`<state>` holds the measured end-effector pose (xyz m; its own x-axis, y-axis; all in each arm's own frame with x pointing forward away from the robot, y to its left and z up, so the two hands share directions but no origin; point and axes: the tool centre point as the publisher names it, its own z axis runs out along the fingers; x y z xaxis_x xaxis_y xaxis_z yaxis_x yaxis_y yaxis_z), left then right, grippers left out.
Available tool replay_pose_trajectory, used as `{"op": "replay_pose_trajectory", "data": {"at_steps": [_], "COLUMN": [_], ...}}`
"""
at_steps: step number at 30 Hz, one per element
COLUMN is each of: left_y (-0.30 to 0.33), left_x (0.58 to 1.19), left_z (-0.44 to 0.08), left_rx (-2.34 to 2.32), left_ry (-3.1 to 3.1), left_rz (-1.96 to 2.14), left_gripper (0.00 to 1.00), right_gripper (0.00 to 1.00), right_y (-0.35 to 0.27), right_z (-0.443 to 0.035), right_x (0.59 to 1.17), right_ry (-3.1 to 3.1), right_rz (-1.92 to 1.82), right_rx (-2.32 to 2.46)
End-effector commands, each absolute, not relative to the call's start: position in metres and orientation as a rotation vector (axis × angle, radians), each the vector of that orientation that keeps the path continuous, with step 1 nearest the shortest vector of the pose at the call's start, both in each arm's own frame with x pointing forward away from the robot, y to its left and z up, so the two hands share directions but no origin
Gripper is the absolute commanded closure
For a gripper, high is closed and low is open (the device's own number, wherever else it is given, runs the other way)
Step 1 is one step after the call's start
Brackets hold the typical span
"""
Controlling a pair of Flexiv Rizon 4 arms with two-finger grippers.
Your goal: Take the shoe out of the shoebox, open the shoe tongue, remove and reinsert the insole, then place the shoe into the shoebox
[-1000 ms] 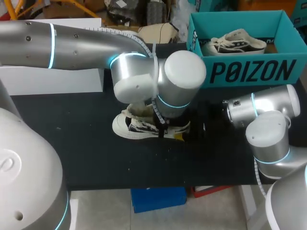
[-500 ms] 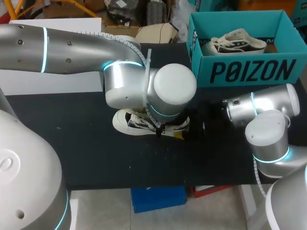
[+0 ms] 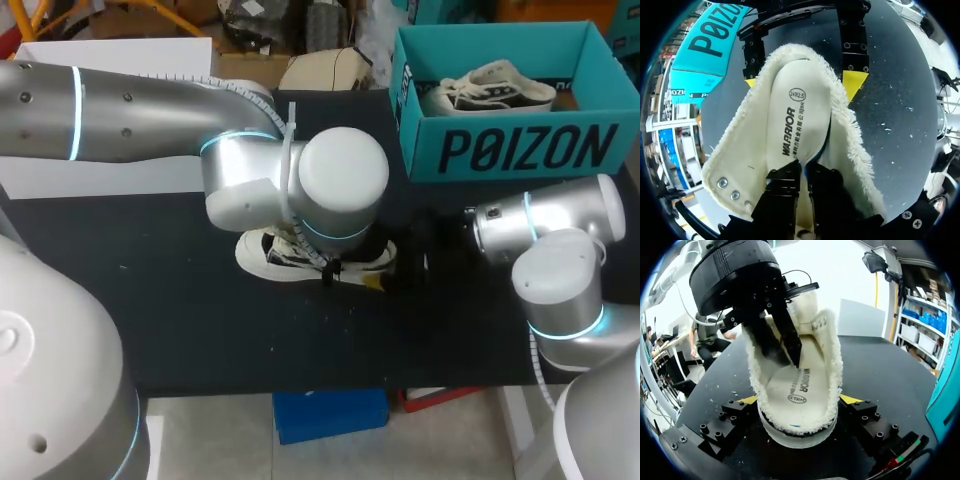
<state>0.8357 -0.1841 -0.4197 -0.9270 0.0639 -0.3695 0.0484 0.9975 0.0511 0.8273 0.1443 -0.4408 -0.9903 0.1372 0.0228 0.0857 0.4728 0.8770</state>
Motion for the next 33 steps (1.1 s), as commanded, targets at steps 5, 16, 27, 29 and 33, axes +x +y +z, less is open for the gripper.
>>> {"op": "replay_pose_trajectory", "data": {"at_steps": [5, 16, 27, 29, 33], "left_y": [-0.193, -0.197, -0.200, -0.201, -0.201], "left_x": [0.846, 0.832, 0.819, 0.818, 0.816], "left_z": [-0.421, -0.379, -0.352, -0.348, -0.339], "left_rx": [0.134, 0.192, 0.189, 0.190, 0.192], "left_ry": [2.804, 2.849, 2.834, 2.831, 2.817], "left_rz": [0.020, -0.104, -0.113, -0.117, -0.120], "left_gripper": [1.00, 1.00, 1.00, 1.00, 1.00], "right_gripper": [1.00, 1.00, 1.00, 1.00, 1.00], "right_y": [0.145, 0.145, 0.145, 0.145, 0.145], "right_z": [-0.442, -0.442, -0.442, -0.442, -0.442], "right_x": [0.823, 0.823, 0.823, 0.823, 0.823], "right_ry": [2.655, 2.655, 2.655, 2.655, 2.655], "right_rz": [1.573, 1.573, 1.573, 1.573, 1.573], "right_rx": [0.200, 0.200, 0.200, 0.200, 0.200]}}
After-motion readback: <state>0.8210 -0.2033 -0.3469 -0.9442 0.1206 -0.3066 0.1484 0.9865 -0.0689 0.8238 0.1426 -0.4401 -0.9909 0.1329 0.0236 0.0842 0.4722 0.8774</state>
